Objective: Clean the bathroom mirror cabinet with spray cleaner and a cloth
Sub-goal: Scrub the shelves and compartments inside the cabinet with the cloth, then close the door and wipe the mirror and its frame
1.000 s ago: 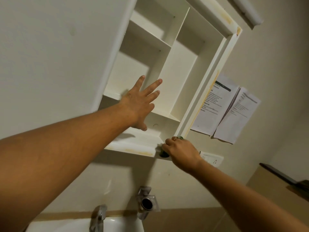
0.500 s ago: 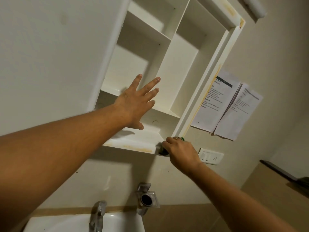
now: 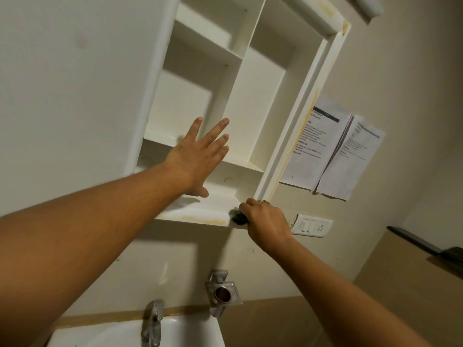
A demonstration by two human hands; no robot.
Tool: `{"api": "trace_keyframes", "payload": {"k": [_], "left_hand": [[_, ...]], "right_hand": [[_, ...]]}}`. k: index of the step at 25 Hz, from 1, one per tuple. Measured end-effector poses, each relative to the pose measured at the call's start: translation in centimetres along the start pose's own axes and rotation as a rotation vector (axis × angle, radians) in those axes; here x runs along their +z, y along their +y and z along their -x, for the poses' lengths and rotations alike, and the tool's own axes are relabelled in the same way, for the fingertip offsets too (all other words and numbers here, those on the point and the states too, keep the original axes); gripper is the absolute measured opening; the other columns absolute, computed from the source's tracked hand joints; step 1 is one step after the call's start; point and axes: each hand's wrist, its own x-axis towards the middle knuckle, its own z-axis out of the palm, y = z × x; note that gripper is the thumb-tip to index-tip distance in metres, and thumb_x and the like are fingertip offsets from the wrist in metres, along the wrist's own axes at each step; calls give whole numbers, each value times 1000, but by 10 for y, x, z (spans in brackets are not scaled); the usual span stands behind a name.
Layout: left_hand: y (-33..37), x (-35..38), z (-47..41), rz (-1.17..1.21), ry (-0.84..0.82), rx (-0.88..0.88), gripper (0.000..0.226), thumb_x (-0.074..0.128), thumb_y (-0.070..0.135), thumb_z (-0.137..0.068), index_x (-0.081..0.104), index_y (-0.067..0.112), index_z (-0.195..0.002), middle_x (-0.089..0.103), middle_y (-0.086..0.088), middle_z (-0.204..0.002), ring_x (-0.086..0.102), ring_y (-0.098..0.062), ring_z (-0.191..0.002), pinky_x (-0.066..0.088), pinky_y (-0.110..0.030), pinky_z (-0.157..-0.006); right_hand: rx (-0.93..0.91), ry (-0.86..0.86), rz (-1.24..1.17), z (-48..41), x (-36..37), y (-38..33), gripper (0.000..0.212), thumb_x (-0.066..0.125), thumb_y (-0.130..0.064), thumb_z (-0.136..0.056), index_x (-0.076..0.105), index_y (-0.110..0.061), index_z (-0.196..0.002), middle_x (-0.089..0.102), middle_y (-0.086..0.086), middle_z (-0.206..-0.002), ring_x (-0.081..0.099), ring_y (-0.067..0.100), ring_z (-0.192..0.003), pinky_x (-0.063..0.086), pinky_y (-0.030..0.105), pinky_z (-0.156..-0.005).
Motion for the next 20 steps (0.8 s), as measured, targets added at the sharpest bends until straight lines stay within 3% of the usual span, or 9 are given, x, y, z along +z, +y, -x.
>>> {"api": "trace_keyframes", "payload": {"k": [3, 5, 8, 15, 20], "left_hand": [[-3, -20, 8, 64, -95, 12, 124, 50, 85, -82, -1, 7, -163, -7, -14, -172, -40, -43, -145, -1, -69, -121], [-7, -35, 13, 96, -159, 37, 119, 52, 81, -85, 1, 7, -163, -6, -14, -172, -32, -39, -150, -3, -67, -122], [-21, -64, 30, 144, -185, 31, 112, 57, 75, -87, 8, 9, -164, -1, -16, -172, -14, -37, -157, -2, -66, -123], [-99, -162, 100, -36, -131, -64, 95, 56, 73, -88, 33, 15, -159, 13, -17, -169, 1, -40, -157, -1, -68, -122], [-168, -235, 180, -184, 110, -179, 90, 51, 73, -90, 34, 17, -158, 9, -19, -170, 2, -42, -157, 3, -67, -122]], "right_hand": [[184, -25, -259, -1, -11, 1, 12, 65, -10, -88, 62, -22, -91, 62, -3, -87, 60, 20, -77, 52, 33, -64], [296, -34, -524, 3, -22, -1, 12, 68, -14, -88, 64, -25, -93, 65, -4, -87, 63, 17, -78, 60, 37, -69], [408, 82, -970, 12, -60, -12, 18, 71, -19, -91, 61, -27, -104, 65, -4, -100, 64, 17, -93, 61, 38, -81], [415, 268, -1458, 29, -157, -58, 18, 68, -20, -95, 59, -25, -110, 66, 3, -111, 66, 23, -103, 61, 46, -88], [282, 302, -1665, 38, -233, -99, 20, 65, -20, -98, 58, -23, -117, 67, 5, -116, 68, 23, -105, 62, 41, -83]]}}
